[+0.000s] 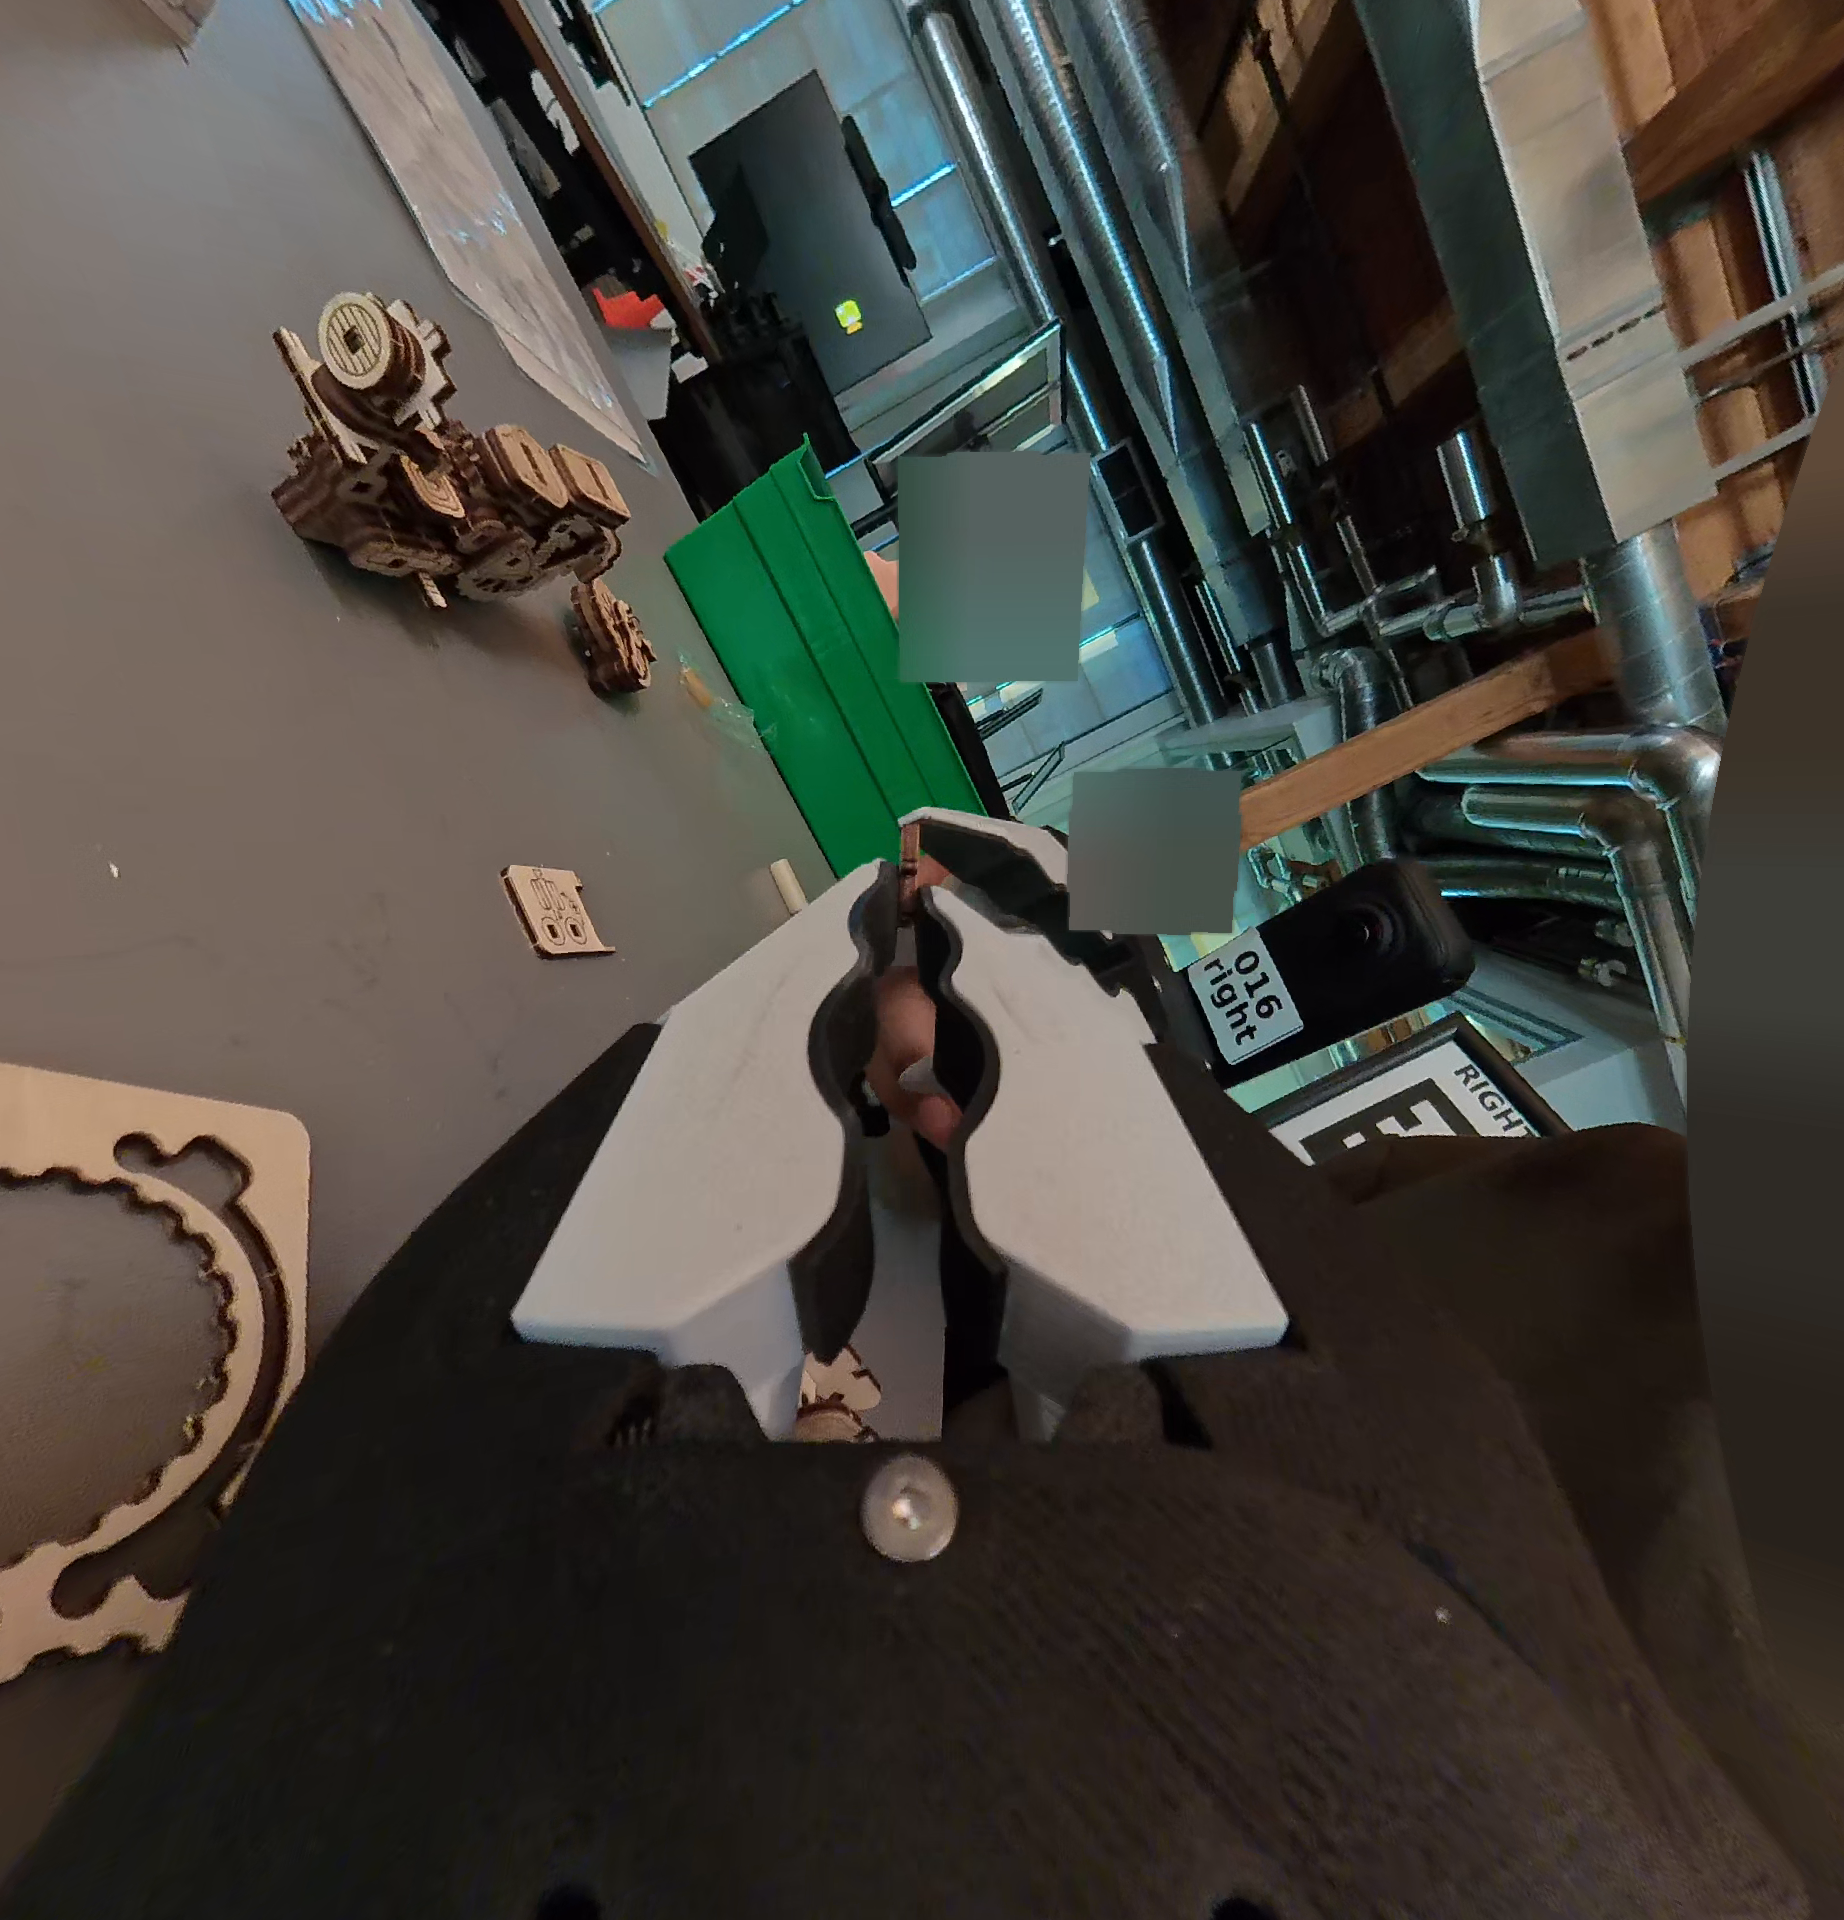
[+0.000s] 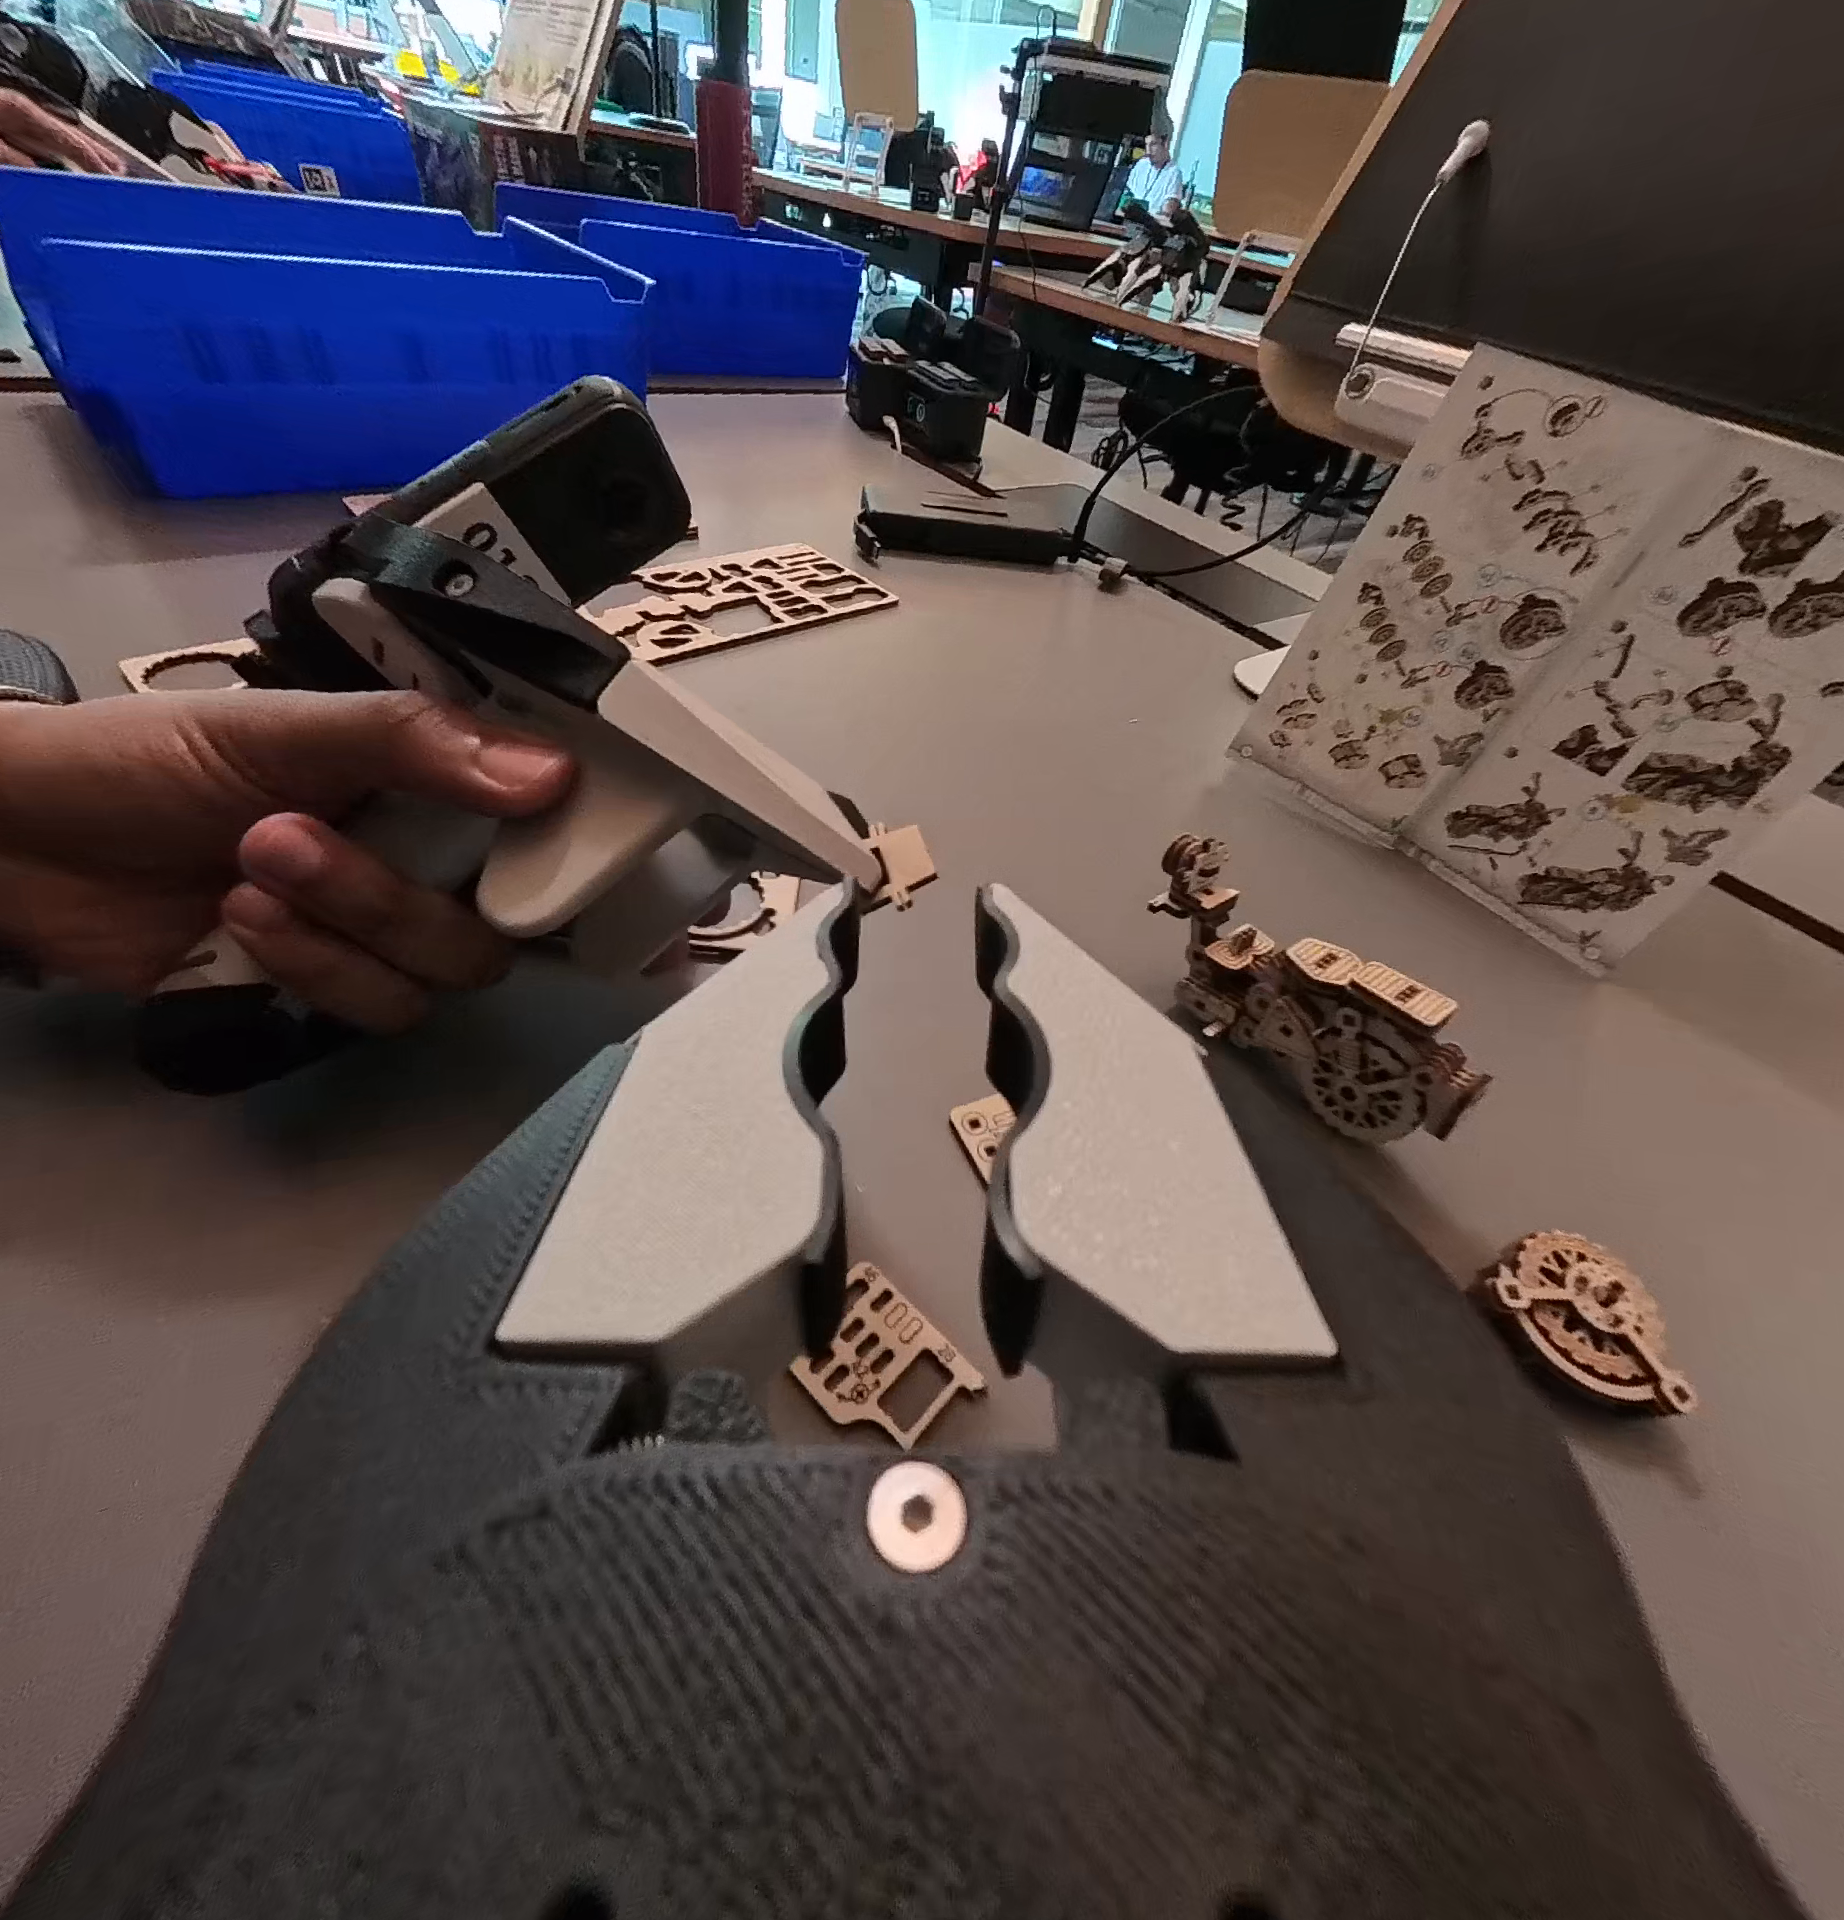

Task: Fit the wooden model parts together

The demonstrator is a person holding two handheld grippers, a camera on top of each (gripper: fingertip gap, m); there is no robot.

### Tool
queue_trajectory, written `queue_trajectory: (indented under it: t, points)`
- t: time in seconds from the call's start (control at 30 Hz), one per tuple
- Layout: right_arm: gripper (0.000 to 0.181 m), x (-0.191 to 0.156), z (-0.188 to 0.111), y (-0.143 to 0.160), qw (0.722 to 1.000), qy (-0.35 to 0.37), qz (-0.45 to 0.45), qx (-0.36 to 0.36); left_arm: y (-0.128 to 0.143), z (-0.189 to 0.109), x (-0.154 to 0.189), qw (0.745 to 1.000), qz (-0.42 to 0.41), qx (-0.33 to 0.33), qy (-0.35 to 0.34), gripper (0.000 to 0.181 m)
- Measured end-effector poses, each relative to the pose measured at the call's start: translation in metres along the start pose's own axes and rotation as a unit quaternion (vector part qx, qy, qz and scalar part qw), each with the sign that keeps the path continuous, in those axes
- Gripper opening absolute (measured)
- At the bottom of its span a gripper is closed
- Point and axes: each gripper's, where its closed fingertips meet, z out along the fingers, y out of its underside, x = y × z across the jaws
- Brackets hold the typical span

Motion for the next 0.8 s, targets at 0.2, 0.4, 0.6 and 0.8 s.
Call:
queue_trajectory:
  t: [0.2, 0.4, 0.6, 0.8]
  points:
    - [0.021, -0.0005, -0.0030, -0.0081, 0.995, -0.040, 0.090, 0.027, 0.0043, 0.0016, 0.0004, 1.000, -0.004, -0.011, 0.003, 0.001]
    - [0.021, 0.0007, -0.0019, -0.0048, 0.992, -0.047, 0.115, 0.020, 0.0069, 0.0027, 0.0013, 1.000, -0.005, -0.018, 0.007, 0.001]
    - [0.020, -0.0006, -0.0002, -0.0012, 0.993, -0.044, 0.107, 0.010, 0.0067, 0.0024, -0.0003, 1.000, -0.011, -0.019, 0.007, 0.001]
    - [0.020, -0.0002, 0.0000, -0.0011, 0.992, -0.047, 0.114, 0.010, 0.0067, 0.0025, -0.0003, 1.000, -0.015, -0.020, 0.009, 0.001]
